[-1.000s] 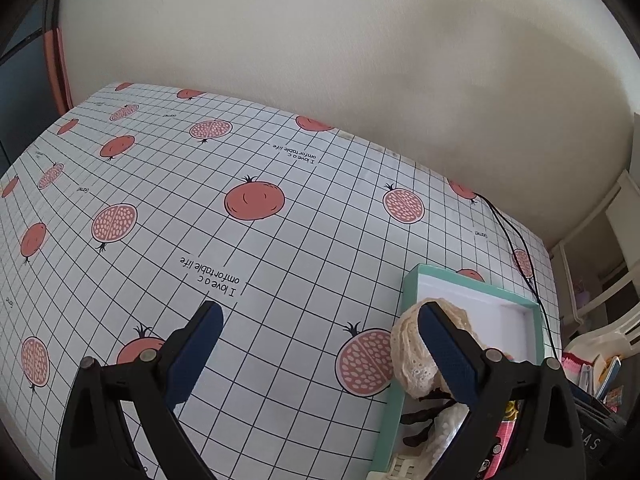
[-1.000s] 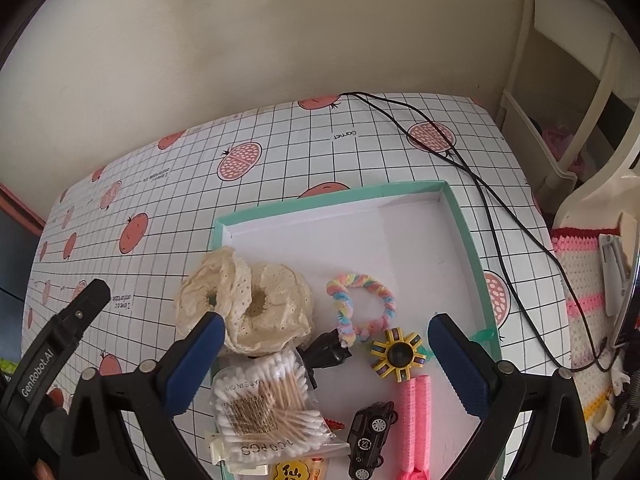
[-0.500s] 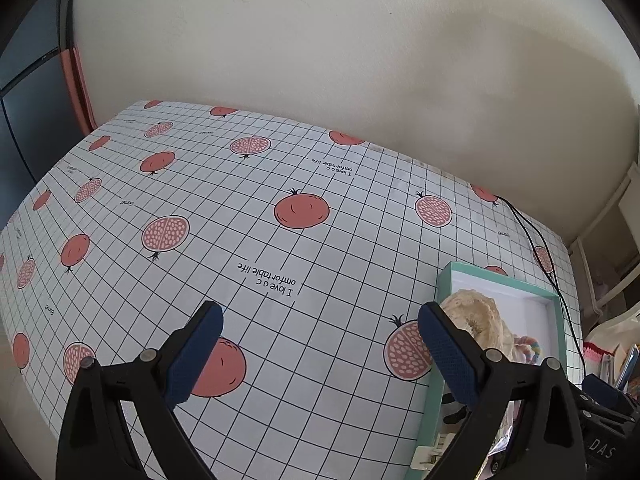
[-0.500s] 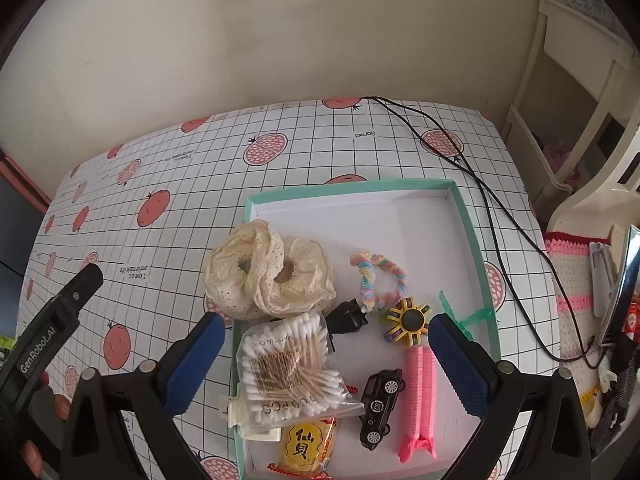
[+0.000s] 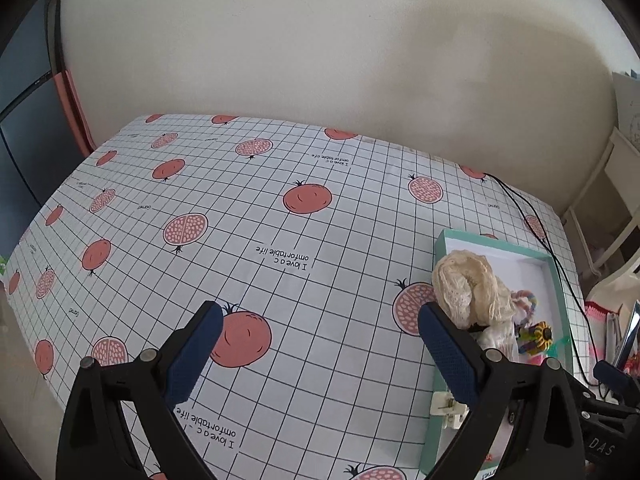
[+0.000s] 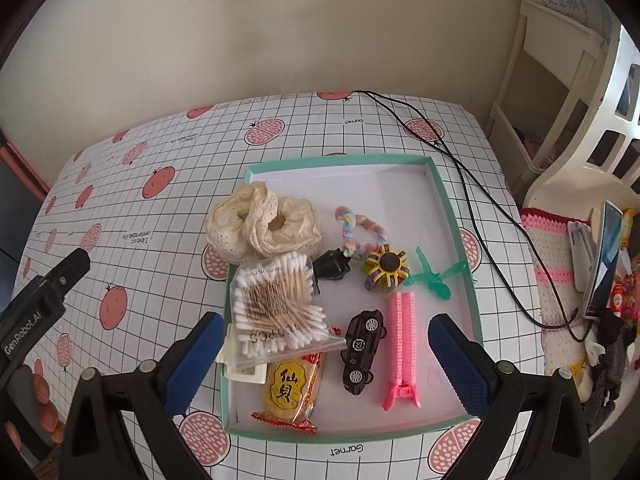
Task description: Organize objects
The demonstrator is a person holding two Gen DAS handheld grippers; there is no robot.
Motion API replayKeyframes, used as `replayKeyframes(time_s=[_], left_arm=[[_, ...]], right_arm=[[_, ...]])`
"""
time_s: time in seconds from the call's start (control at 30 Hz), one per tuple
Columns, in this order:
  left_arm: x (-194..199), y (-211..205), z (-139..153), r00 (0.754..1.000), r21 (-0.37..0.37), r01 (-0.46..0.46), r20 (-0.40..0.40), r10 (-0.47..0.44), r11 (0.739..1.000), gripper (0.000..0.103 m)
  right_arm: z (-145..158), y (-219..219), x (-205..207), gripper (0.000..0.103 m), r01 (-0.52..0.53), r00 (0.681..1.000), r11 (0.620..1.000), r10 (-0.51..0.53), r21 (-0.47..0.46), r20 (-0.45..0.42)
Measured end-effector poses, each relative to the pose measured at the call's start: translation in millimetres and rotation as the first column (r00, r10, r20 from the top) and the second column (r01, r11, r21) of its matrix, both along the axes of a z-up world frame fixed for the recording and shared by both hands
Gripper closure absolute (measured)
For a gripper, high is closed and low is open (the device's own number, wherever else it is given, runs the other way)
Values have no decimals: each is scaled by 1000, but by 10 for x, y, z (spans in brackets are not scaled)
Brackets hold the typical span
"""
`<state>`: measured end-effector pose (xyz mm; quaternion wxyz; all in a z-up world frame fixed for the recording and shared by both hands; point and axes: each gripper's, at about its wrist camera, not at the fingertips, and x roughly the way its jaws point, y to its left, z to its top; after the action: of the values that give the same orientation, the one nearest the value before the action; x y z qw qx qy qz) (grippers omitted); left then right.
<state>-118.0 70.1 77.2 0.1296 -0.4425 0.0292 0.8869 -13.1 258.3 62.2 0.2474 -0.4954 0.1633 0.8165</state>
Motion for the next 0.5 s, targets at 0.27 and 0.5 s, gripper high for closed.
replayKeyframes(time_s=[0.27,0.5], left_arm=[[258,-108,-156,995,-14,63,83,-62,998,5],[477,-250,-279,986,-27,104,136,-100,994,5]], right_arm=[[-5,-236,174,0,-31,1000,999,31,18,-7],[-103,-430,325,0,-61,998,998,61,18,13]])
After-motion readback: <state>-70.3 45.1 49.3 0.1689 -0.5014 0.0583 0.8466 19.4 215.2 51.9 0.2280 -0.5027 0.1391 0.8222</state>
